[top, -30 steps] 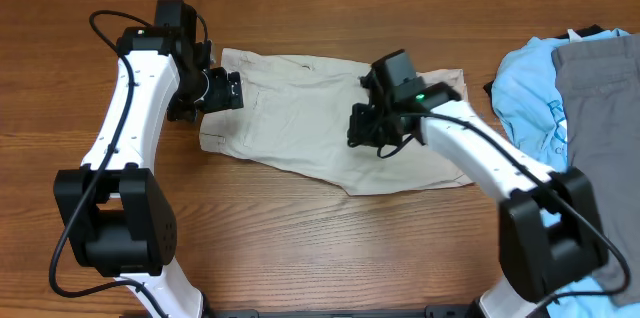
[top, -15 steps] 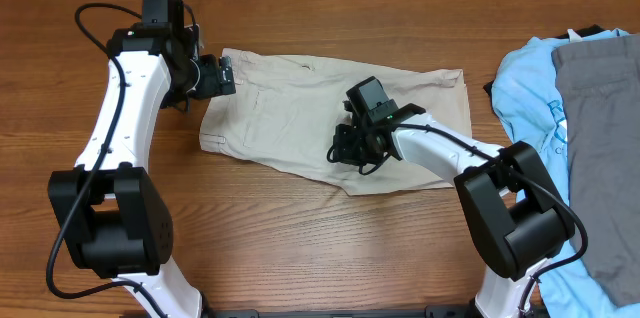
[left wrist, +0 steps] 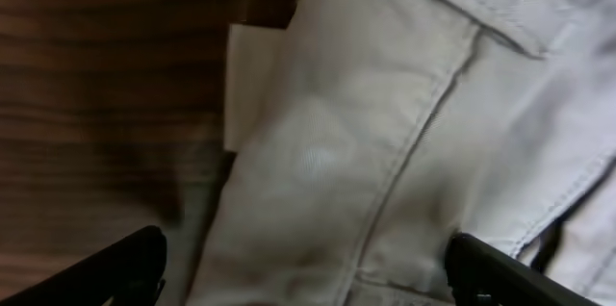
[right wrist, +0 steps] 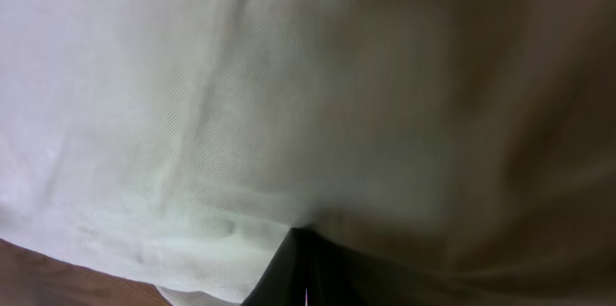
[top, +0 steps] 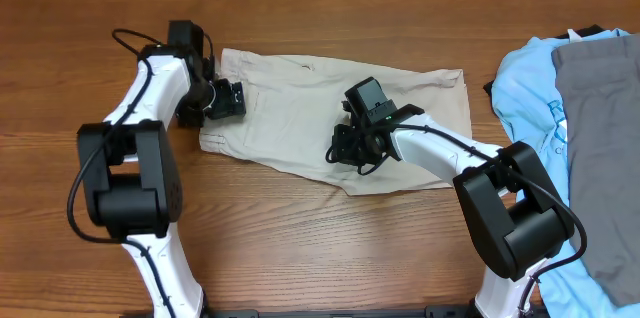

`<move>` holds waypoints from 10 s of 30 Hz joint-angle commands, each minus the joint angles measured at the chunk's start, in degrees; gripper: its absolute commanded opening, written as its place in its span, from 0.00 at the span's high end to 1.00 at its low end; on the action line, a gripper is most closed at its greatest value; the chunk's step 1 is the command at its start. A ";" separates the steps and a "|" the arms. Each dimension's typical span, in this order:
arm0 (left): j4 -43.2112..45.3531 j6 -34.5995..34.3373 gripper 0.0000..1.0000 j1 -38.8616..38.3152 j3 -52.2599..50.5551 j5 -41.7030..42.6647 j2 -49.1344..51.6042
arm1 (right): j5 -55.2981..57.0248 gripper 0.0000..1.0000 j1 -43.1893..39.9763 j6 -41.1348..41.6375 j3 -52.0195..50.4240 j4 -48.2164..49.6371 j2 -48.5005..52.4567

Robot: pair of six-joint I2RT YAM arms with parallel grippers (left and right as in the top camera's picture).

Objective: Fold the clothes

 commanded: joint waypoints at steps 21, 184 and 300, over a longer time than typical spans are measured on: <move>-5.90 1.88 0.96 -0.48 6.91 14.62 1.38 | -2.19 0.96 0.24 1.81 -0.37 -0.94 0.28; -17.14 -11.39 0.93 -34.27 28.98 1.03 -6.91 | 3.74 0.96 -32.74 -10.38 -21.05 -10.29 -18.58; -12.22 -11.58 0.33 -30.38 20.96 -0.02 -0.07 | -17.25 0.76 -29.97 -31.61 -2.23 -28.63 -24.90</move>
